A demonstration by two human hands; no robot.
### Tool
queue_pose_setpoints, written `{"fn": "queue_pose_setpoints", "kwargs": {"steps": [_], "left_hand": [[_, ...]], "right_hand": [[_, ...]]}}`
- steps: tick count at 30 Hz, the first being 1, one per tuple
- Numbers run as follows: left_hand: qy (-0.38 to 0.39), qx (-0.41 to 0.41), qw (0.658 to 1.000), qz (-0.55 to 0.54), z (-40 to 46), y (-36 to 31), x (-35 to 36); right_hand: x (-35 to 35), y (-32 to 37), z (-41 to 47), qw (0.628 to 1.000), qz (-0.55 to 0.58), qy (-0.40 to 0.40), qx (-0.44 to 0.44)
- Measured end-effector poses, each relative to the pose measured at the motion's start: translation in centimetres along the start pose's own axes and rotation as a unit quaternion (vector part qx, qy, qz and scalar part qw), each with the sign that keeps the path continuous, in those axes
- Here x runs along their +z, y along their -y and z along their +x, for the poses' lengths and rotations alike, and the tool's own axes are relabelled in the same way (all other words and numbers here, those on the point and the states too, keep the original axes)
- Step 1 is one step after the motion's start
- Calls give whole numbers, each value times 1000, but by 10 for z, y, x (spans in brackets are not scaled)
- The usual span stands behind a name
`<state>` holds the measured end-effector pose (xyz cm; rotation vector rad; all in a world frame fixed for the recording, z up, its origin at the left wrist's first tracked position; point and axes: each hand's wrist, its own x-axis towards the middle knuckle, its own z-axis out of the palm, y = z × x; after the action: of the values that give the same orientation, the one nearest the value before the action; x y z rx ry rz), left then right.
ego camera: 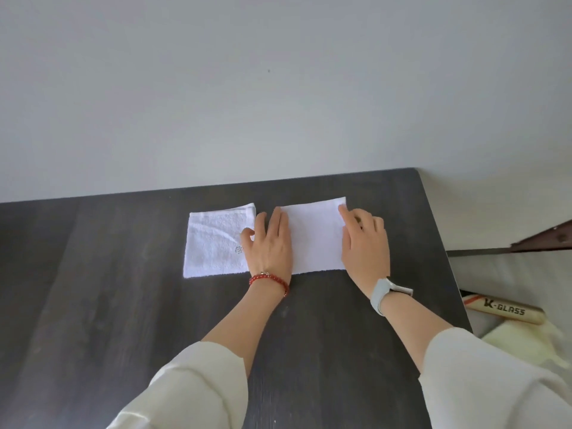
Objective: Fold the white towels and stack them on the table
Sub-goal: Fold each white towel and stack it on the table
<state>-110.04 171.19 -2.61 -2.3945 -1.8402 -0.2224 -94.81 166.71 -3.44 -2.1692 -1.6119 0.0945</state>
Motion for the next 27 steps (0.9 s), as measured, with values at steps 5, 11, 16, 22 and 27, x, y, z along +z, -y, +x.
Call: {"fn": "queue_pose_setpoints", "kwargs": {"steps": [5, 11, 16, 22, 27], "left_hand": [[54, 37, 997, 39, 3, 4, -4], [179, 51, 982, 3, 3, 10, -47], [147, 36, 984, -96, -32, 8, -121], [57, 27, 966, -249, -110, -20, -219], [13, 96, 933, -347, -214, -82, -288]], "right_hand": [[-2, 3, 0, 995, -80, 50, 11], [-38, 2, 8, 979, -54, 196, 8], [-110, 21, -25, 987, 37, 159, 14], [-231, 22, -112, 984, 143, 93, 46], [-332, -12, -237, 983, 160, -2, 95]]}}
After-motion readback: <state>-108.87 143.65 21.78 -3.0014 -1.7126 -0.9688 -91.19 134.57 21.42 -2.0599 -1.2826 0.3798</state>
